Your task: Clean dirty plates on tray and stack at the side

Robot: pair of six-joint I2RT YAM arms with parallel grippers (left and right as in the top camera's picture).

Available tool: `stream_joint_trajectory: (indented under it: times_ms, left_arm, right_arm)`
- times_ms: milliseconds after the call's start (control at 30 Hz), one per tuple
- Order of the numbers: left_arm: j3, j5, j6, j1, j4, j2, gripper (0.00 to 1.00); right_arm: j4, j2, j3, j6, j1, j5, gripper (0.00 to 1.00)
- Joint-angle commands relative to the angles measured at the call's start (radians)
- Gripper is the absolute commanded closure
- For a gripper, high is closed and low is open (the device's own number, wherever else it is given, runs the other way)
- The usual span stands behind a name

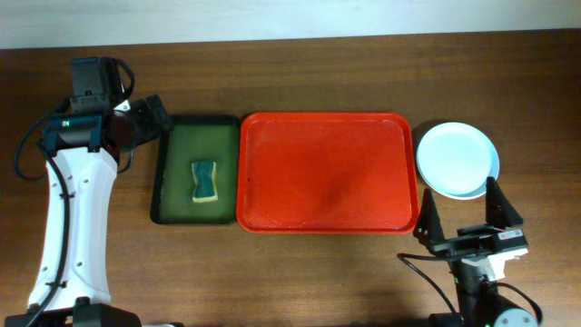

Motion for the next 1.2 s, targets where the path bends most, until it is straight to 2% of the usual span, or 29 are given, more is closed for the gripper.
stream_joint_trajectory:
  times_ms: [0, 133, 233, 367, 567, 733, 833, 1167]
  left_arm:
    - [0.000, -0.007, -0.010, 0.003, 0.002, 0.005, 0.00]
    - [0.000, -0.007, -0.010, 0.003, 0.002, 0.005, 0.00]
    - [0.000, -0.007, -0.010, 0.003, 0.002, 0.005, 0.01]
    - [0.000, -0.007, -0.010, 0.003, 0.002, 0.005, 0.01]
    - [0.000, -0.007, -0.010, 0.003, 0.002, 0.005, 0.01]
    - [0.000, -0.007, -0.010, 0.003, 0.002, 0.005, 0.01]
    - [0.000, -0.007, -0.010, 0.003, 0.002, 0.005, 0.01]
    - [0.000, -0.007, -0.010, 0.003, 0.002, 0.006, 0.01]
  right_arm:
    - [0.017, -0.010, -0.087, 0.001, -0.006, -0.012, 0.01]
    - [0.024, -0.010, -0.155, 0.005, -0.006, -0.011, 0.01]
    - [-0.088, -0.010, -0.157, 0.005, -0.006, -0.009, 0.01]
    - [-0.335, -0.010, -0.157, 0.005, -0.006, -0.005, 0.01]
    - [-0.333, -0.010, -0.157, -0.114, 0.039, 0.018, 0.01]
    - [-0.333, -0.010, -0.157, -0.105, 0.033, 0.018, 0.01]
    - [-0.333, -0.010, -0.157, -0.005, -0.040, 0.010, 0.01]
    - [-0.331, -0.010, -0.157, -0.028, -0.039, 0.017, 0.01]
